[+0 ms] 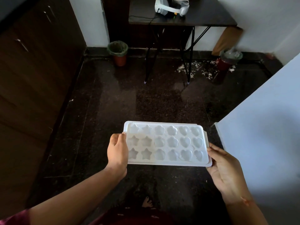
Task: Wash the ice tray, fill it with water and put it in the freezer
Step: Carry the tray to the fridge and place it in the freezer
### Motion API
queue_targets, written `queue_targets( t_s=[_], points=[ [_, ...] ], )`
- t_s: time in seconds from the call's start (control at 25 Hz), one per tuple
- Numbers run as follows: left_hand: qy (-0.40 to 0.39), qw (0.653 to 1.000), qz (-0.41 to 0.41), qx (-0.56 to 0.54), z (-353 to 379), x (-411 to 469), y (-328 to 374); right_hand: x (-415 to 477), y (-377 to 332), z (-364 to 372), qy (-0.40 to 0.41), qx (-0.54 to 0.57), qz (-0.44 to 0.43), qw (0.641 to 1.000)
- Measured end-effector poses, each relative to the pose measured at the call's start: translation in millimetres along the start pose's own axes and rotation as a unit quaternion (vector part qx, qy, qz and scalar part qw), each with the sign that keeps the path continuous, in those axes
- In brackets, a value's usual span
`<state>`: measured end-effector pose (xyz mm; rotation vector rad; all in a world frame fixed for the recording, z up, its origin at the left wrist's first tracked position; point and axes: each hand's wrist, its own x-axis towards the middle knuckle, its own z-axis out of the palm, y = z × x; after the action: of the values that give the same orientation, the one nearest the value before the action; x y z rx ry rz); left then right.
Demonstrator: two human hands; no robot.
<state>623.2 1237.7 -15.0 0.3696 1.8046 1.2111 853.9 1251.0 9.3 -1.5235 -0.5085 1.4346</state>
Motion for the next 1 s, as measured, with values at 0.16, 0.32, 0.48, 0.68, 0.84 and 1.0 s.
queue_targets(
  t_s=[0.16, 0.32, 0.48, 0.68, 0.84, 1.0],
  points=[
    [-0.006, 1.0, 0.011, 0.001, 0, 3, 11, -3, -5, 1, -0.001, 0.005, -0.007, 1.0],
    [-0.019, 1.0, 0.02, 0.003, -3, 6, 18, -6, -3, 1, 0.014, 0.011, 0.002, 1.0],
    [-0.024, 0.999, 0.022, 0.01, -10, 12, 21, -8, -1, 6, 0.023, 0.015, 0.017, 0.999],
    [-0.016, 0.999, 0.021, 0.018, -18, 18, 23, -8, 7, 11, 0.007, 0.004, 0.04, 0.999],
    [-0.008, 1.0, 0.018, 0.02, -20, 21, 22, -5, 9, 16, -0.006, -0.02, 0.06, 0.998],
    [-0.003, 1.0, 0.019, 0.023, -18, 18, 19, -7, 7, 7, -0.026, -0.029, 0.067, 0.997]
  ],
)
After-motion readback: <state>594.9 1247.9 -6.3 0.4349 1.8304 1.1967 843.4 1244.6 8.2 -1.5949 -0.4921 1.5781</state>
